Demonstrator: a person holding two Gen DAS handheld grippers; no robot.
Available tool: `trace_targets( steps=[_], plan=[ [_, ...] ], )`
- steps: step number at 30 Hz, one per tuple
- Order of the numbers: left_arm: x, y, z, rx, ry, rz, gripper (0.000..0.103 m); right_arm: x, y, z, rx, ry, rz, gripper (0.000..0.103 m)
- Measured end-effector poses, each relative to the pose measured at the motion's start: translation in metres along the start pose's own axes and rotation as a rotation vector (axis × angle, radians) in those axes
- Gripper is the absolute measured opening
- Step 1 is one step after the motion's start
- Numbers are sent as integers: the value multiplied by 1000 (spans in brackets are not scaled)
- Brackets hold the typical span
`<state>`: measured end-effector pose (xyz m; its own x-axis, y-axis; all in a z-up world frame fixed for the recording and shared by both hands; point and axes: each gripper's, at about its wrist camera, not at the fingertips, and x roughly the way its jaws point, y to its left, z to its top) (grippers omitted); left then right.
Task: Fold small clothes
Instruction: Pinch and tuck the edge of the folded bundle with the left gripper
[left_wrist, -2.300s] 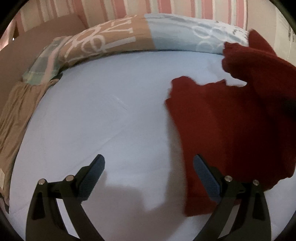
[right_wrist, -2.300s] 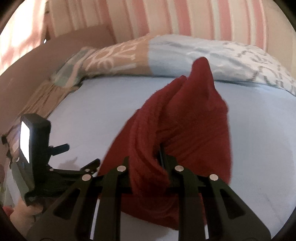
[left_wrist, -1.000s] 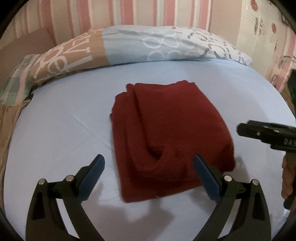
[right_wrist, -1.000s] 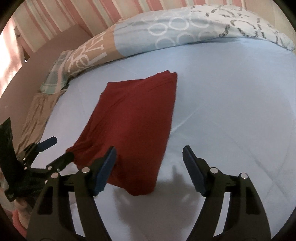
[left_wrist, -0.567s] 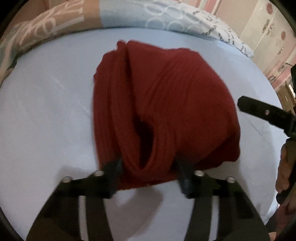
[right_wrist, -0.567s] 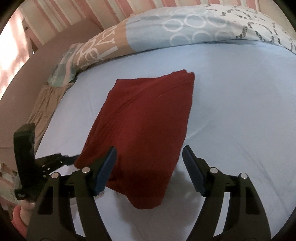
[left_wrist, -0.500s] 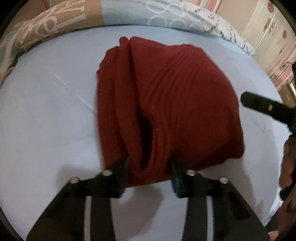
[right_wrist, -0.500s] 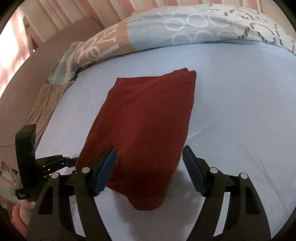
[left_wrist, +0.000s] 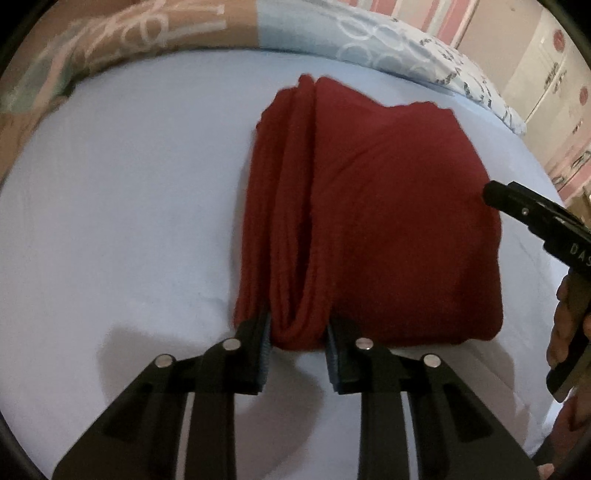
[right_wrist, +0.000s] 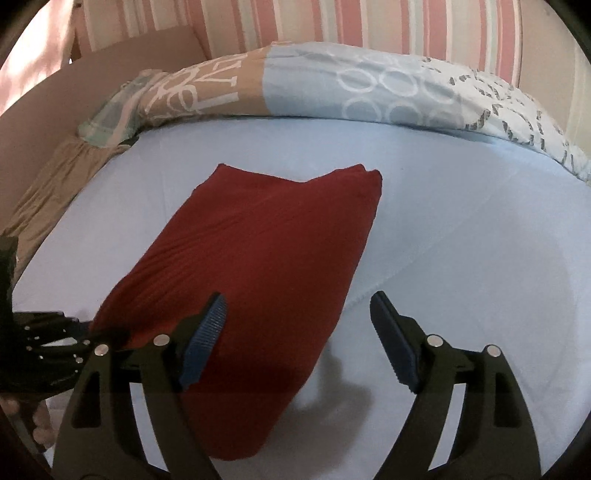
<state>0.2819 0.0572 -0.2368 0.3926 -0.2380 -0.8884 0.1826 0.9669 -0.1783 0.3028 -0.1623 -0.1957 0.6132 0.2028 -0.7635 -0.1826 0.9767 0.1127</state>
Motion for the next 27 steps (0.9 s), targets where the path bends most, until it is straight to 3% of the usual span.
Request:
trace_targets(
  steps=[4, 7, 8, 9, 11, 14, 20, 23, 27],
  plan=[
    [4, 3, 3, 0, -7, -42, 32, -2, 0, -3, 15, 6, -5, 81],
    [-1, 4, 7, 28, -9, -73, 42, -8, -4, -4, 37, 7, 0, 82],
    [-6, 4, 8, 33, -13, -86, 57, -11, -4, -4, 42, 4, 5, 83],
    [-14, 3, 7, 45, -30, -65, 79, -15, -5, -5, 47, 0, 7, 83],
    [-28, 5, 2, 68, -76, -29, 93, -20, -5, -7, 45, -6, 4, 84],
    [-35, 15, 0, 54, -79, -91, 93, -25, -7, -12, 54, -8, 1, 84],
    [-7, 46, 7, -94, 15, -264, 93, -26, -4, -17, 54, 8, -4, 84],
    [3, 47, 11, -118, 46, -291, 93, -25, 1, -19, 33, 14, -11, 84],
    [13, 38, 18, -100, 67, -272, 93, -24, 3, -18, 21, 14, -17, 84]
  ],
)
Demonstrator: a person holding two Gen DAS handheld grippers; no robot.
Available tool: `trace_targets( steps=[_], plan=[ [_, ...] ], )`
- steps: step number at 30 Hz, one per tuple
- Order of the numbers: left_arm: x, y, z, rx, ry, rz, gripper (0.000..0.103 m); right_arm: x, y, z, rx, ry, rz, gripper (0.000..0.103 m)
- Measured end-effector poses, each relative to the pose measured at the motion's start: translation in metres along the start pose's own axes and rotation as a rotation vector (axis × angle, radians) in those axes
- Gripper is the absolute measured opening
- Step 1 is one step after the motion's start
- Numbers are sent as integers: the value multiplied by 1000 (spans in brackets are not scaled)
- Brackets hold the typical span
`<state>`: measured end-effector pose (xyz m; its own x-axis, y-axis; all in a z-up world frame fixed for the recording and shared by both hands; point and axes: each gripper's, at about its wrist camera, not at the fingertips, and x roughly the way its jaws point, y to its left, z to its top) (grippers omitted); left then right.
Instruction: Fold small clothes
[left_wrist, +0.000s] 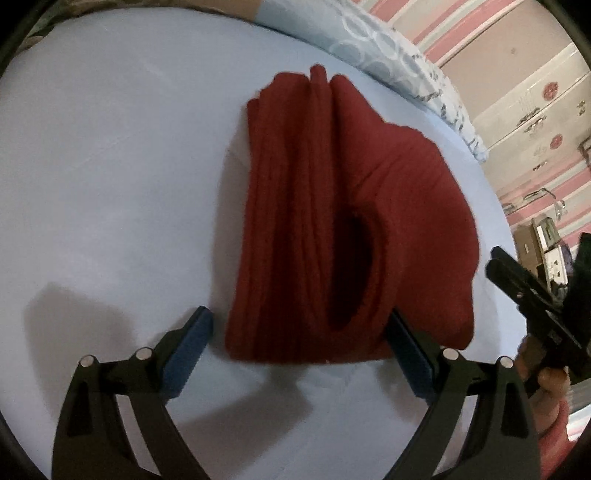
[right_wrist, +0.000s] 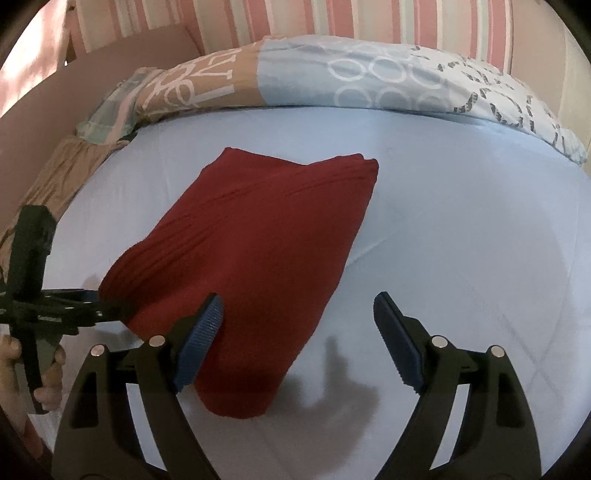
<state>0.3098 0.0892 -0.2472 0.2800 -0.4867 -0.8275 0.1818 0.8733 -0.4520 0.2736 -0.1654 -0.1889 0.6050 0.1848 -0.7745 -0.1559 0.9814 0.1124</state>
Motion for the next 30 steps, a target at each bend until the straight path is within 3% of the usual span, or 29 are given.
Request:
trace_targets(
  steps=[5, 9, 15, 20, 24, 28, 30],
  plan=[
    [11, -11, 5, 47, -4, 72, 92, 6, -5, 0, 11, 17, -6, 84],
    [16, -31, -1, 146, -20, 171, 70, 16, -15, -1, 50, 44, 17, 85],
    [20, -63, -17, 344, -80, 376, 64, 25, -19, 2, 97, 61, 66, 86],
    [20, -62, -27, 402, -98, 424, 64, 28, -19, 6, 166, 52, 140, 88],
    [28, -70, -26, 431, -106, 460, 64, 44, -19, 4, 211, 97, 166, 92],
    [31, -70, -22, 419, -101, 455, 64, 62, -29, 2, 326, 122, 243, 93],
    [33, -74, -17, 418, -97, 454, 64, 69, -25, 3, 318, 133, 227, 93]
  ],
)
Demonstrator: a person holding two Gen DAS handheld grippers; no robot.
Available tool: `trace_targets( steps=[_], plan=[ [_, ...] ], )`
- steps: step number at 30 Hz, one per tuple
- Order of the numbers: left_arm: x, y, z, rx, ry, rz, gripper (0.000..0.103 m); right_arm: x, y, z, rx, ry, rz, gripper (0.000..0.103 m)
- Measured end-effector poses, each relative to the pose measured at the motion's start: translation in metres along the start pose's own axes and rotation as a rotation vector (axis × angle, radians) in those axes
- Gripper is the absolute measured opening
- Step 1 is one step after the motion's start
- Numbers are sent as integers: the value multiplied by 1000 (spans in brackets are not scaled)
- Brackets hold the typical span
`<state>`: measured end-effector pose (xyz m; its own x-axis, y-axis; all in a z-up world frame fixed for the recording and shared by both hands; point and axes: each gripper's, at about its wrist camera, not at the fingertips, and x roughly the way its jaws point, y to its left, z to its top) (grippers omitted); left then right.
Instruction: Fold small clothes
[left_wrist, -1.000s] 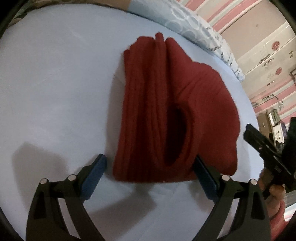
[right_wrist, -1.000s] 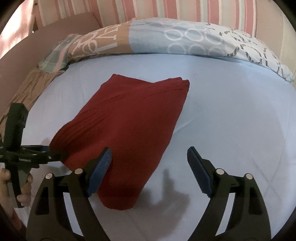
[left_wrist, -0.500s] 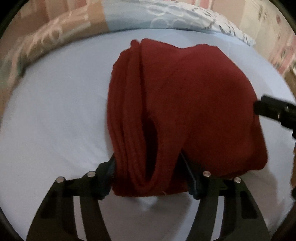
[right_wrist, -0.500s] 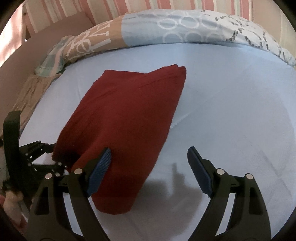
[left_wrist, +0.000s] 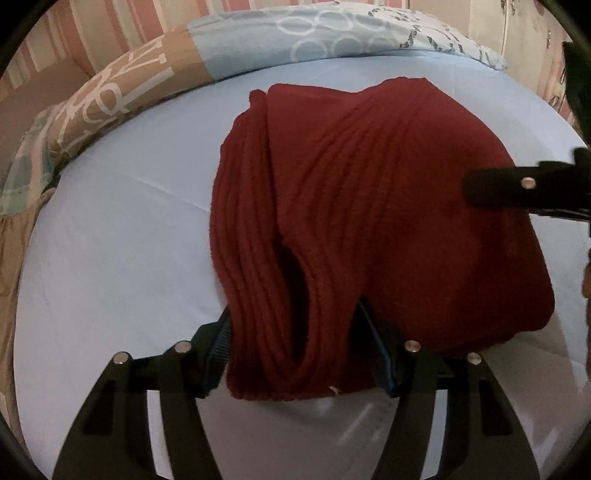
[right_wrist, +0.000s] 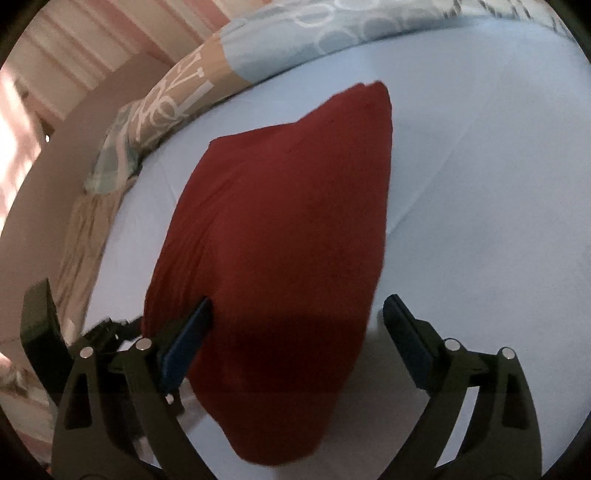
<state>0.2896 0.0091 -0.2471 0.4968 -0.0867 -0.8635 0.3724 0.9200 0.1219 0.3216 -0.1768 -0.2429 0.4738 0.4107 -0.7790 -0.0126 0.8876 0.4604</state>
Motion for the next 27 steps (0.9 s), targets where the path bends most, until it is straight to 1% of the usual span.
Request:
trace_targets(
  steps=[2, 3, 5, 6, 8, 10, 12, 15, 18, 20, 21, 22, 23, 24, 25, 26, 27],
  plan=[
    [-1, -3, 2, 4, 2, 4, 64, 10, 6, 0, -41, 17, -27, 92],
    [0, -2, 2, 6, 3, 2, 64, 13, 8, -1, -52, 20, -33, 88],
    [1, -1, 2, 3, 7, -6, 64, 14, 11, -1, -74, 3, -58, 86],
    [-1, -2, 1, 0, 8, -9, 64, 15, 13, -2, -91, -1, -78, 82],
    [-1, -2, 1, -4, 10, -17, 64, 16, 16, -4, -119, -1, -116, 77],
    [1, -1, 2, -14, 17, -24, 64, 15, 20, -5, -154, -2, -149, 71],
    [1, 1, 4, -26, 20, -35, 64, 13, 24, -7, -192, -8, -173, 62],
    [4, 4, 4, -58, 26, -65, 64, 13, 27, -8, -228, -8, -196, 57],
    [8, 9, 4, -101, 32, -106, 65, 14, 26, -8, -235, 1, -205, 57],
    [11, 11, 3, -115, 37, -120, 69, 15, 26, -6, -227, 11, -204, 60],
    [12, 12, 4, -117, 40, -117, 78, 16, 25, -5, -221, 20, -205, 63],
    [14, 14, 4, -124, 43, -97, 85, 16, 23, -4, -213, 25, -201, 64],
    [15, 16, 5, -130, 46, -85, 95, 17, 24, -4, -211, 28, -202, 67],
    [19, 20, 7, -139, 50, -94, 100, 17, 24, -4, -213, 31, -212, 69],
    [22, 24, 7, -151, 56, -108, 102, 17, 25, -4, -214, 34, -220, 71],
    [24, 26, 7, -159, 59, -128, 102, 18, 25, -4, -214, 33, -228, 75],
    [26, 28, 7, -171, 64, -154, 102, 18, 25, -3, -212, 32, -227, 76]
  ],
)
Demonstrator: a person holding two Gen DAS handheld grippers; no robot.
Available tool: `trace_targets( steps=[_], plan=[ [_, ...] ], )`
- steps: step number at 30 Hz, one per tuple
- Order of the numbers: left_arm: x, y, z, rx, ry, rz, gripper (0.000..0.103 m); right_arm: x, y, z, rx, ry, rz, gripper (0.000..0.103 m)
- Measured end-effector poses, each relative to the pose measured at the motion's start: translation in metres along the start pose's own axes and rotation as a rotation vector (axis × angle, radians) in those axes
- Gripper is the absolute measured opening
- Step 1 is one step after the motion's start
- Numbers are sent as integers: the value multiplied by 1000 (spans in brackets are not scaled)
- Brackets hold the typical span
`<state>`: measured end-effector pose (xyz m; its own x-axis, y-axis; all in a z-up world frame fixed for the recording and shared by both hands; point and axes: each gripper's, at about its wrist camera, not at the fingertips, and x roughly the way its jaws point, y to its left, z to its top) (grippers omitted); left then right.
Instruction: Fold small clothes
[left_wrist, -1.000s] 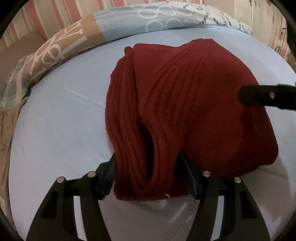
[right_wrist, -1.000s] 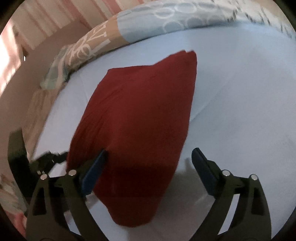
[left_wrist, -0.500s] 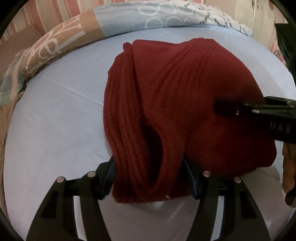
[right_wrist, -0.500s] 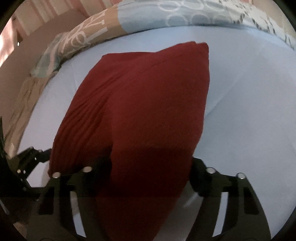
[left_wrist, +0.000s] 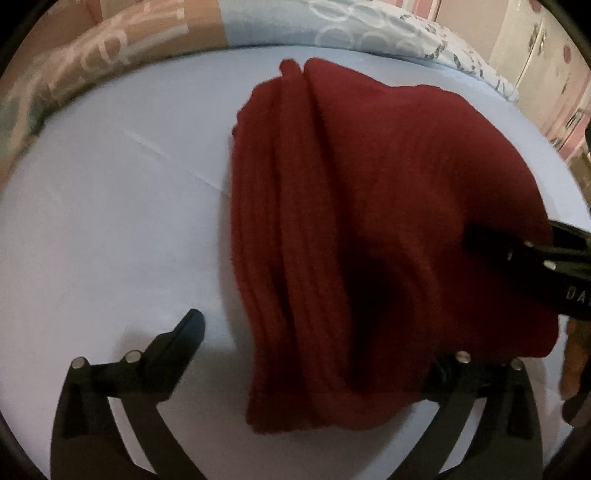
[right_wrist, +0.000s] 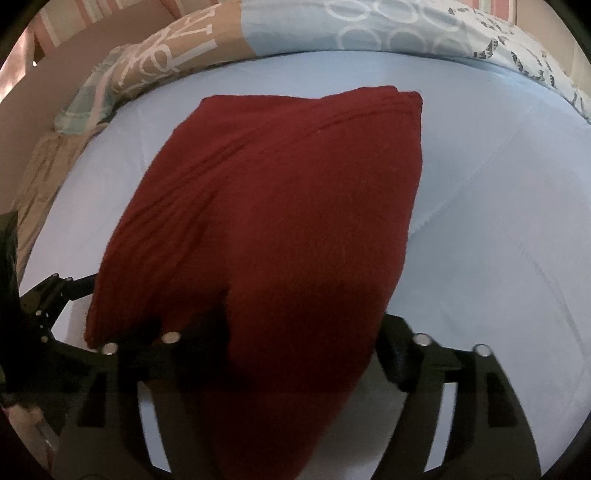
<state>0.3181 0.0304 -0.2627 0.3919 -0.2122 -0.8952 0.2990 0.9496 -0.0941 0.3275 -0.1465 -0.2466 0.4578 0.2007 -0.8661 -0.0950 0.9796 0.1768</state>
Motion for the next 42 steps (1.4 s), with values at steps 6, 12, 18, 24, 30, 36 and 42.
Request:
trace_targets(
  steps=[6, 12, 18, 24, 30, 36, 42],
  plan=[
    [0, -1, 1, 1, -15, -33, 101, 5, -1, 1, 30, 6, 16, 80],
    [-4, -13, 3, 17, -49, -110, 61, 2, 6, 4, -3, -8, -11, 63],
    [-12, -21, 4, 28, -91, -109, 40, -2, 12, 6, -53, -47, -33, 47],
    [-26, -25, 0, 25, -136, -65, 34, -13, 15, 6, -98, -92, -41, 39],
    [-48, -42, 10, 24, -185, -31, 32, -39, 14, 18, -171, -169, -53, 36],
    [-82, -73, 30, 27, -261, -33, 32, -86, -4, 26, -208, -269, -70, 36],
    [-113, -122, 36, 63, -313, -52, 32, -136, -43, 16, -203, -335, -67, 36]
  ],
)
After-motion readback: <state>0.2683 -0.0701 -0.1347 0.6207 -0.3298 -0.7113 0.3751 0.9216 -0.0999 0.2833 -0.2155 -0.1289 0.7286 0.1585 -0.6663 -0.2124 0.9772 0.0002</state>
